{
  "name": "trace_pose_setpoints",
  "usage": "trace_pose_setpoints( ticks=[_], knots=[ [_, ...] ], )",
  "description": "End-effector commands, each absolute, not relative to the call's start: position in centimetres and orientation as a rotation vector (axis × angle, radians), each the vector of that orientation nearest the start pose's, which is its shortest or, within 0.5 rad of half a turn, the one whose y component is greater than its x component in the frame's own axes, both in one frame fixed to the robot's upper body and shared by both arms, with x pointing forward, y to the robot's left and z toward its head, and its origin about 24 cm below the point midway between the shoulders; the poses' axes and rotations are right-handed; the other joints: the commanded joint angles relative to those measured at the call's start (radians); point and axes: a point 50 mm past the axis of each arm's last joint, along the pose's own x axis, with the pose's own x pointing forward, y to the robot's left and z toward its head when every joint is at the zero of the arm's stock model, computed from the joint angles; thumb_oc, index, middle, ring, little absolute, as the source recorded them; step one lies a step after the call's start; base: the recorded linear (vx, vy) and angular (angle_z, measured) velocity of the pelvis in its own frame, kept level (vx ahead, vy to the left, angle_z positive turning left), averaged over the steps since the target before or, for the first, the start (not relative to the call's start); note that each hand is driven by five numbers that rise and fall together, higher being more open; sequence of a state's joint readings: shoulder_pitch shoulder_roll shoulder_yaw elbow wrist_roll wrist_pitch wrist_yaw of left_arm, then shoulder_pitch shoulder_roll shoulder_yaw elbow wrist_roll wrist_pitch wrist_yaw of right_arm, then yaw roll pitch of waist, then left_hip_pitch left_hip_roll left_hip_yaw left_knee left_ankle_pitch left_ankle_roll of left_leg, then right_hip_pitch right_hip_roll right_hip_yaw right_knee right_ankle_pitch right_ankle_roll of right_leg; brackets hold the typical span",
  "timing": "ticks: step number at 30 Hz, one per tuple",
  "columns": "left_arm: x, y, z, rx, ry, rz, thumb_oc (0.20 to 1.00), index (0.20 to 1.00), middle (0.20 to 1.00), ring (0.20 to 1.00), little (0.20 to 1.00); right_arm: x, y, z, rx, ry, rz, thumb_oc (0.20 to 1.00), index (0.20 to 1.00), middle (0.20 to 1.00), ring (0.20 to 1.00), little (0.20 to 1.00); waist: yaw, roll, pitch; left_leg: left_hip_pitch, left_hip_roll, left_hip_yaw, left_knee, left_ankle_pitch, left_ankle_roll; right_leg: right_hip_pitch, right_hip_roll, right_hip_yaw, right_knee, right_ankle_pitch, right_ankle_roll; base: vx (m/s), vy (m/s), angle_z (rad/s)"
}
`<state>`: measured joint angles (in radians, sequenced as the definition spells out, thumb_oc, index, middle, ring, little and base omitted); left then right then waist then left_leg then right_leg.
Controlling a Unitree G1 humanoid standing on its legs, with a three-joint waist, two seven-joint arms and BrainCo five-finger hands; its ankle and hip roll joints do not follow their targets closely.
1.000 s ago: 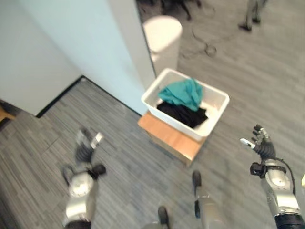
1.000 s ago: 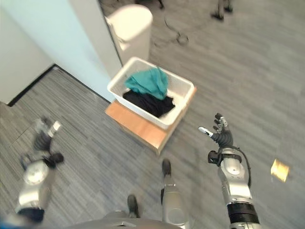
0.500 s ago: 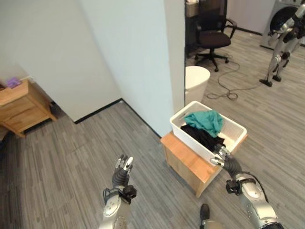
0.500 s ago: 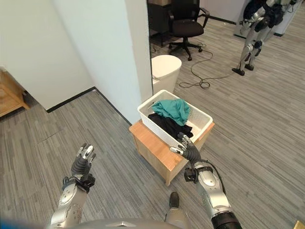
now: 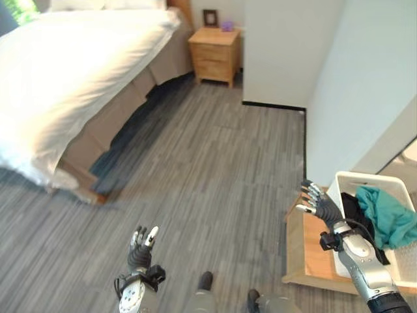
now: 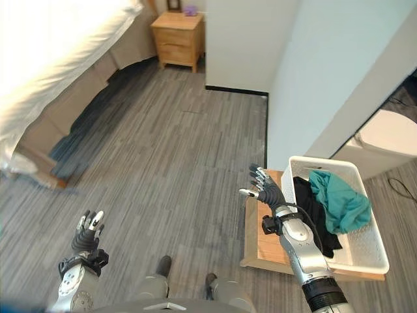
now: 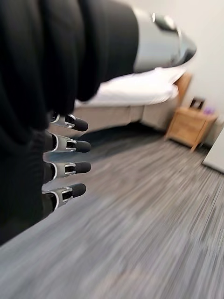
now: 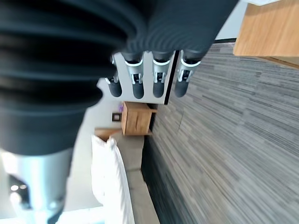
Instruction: Pick up bed clothes into laundry basket.
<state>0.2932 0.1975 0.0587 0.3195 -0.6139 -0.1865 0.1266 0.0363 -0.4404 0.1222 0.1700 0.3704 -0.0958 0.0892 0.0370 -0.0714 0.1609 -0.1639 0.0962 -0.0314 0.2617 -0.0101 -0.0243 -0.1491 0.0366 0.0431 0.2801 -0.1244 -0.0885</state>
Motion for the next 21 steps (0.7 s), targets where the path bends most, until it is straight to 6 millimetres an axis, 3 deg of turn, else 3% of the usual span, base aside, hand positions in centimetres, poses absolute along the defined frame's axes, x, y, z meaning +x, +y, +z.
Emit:
trace_pose_setpoints(
  ticks=[1,2,3,4,5,7,13,21],
  knots=[
    [17.6,23.7,-3.4,-0.353,0.225,0.351,1.0,1.0,1.0,1.0,1.0,22.0,-23.2,1.5,-0.014,0.123,0.044,1.0,1.0,1.0,1.0,1.0,-0.06,0.018,-0.049,0.036,0.025,0.118,0.04,-0.002,-0.04,0.106,-0.133,-0.054,-0.21,0.071,0.149,-0.17,-0.13,1.24],
    [17.5,23.6,-3.4,-0.352,0.227,0.35,1.0,1.0,1.0,1.0,1.0,22.0,-23.2,1.5,-0.014,0.125,0.043,1.0,1.0,1.0,1.0,1.0,-0.063,0.019,-0.05,0.035,0.025,0.113,0.043,-0.006,-0.04,0.109,-0.132,-0.06,-0.209,0.069,0.149,-0.12,-0.063,1.33],
    [17.8,23.4,-3.4,-0.328,0.237,0.331,1.0,1.0,1.0,1.0,1.0,21.5,-23.5,1.1,-0.008,0.133,0.005,1.0,1.0,1.0,1.0,1.0,-0.079,0.021,-0.054,0.035,0.029,0.15,0.058,-0.003,-0.048,0.111,-0.144,-0.105,-0.205,0.069,0.154,-0.07,0.077,1.4],
    [18.2,22.9,-3.2,-0.339,0.224,0.313,1.0,1.0,1.0,1.0,1.0,21.2,-23.1,0.7,0.025,0.143,0.003,1.0,1.0,1.0,1.0,1.0,-0.092,0.058,-0.067,0.113,0.021,0.15,-0.154,0.0,-0.049,0.117,-0.137,-0.153,-0.206,0.071,0.173,-0.08,0.077,1.54],
    [18.2,22.9,-3.2,-0.339,0.223,0.313,1.0,1.0,1.0,1.0,1.0,21.2,-23.1,0.7,0.025,0.142,0.003,1.0,1.0,1.0,1.0,1.0,-0.093,0.057,-0.068,0.113,0.02,0.149,-0.16,0.006,-0.049,0.116,-0.138,-0.154,-0.209,0.075,0.173,-0.03,0.129,1.08],
    [19.1,22.6,-2.2,-0.274,0.194,0.255,1.0,1.0,1.0,1.0,1.0,20.8,-22.3,0.2,0.061,0.159,0.013,1.0,1.0,1.0,1.0,1.0,-0.107,0.075,-0.108,0.157,-0.007,0.105,-0.295,0.032,-0.042,0.126,-0.152,-0.188,-0.225,0.077,0.184,0.04,0.121,0.93],
    [18.2,23.2,-2.4,-0.278,0.197,0.291,1.0,1.0,1.0,1.0,1.0,21.1,-20.5,-0.2,0.05,0.181,0.104,1.0,1.0,1.0,1.0,1.0,-0.086,0.072,-0.123,0.176,-0.024,0.102,-0.314,0.03,-0.026,0.138,-0.172,-0.182,-0.243,0.092,0.195,0.01,0.072,0.13],
    [16.8,23.8,-3.2,-0.268,0.236,0.331,1.0,1.0,1.0,1.0,1.0,20.7,-20.5,-0.9,0.024,0.223,0.124,1.0,1.0,1.0,1.0,1.0,-0.071,0.063,-0.126,0.186,-0.038,0.106,-0.325,0.029,-0.015,0.145,-0.186,-0.171,-0.246,0.103,0.208,0.0,0.039,-0.07]
  ],
)
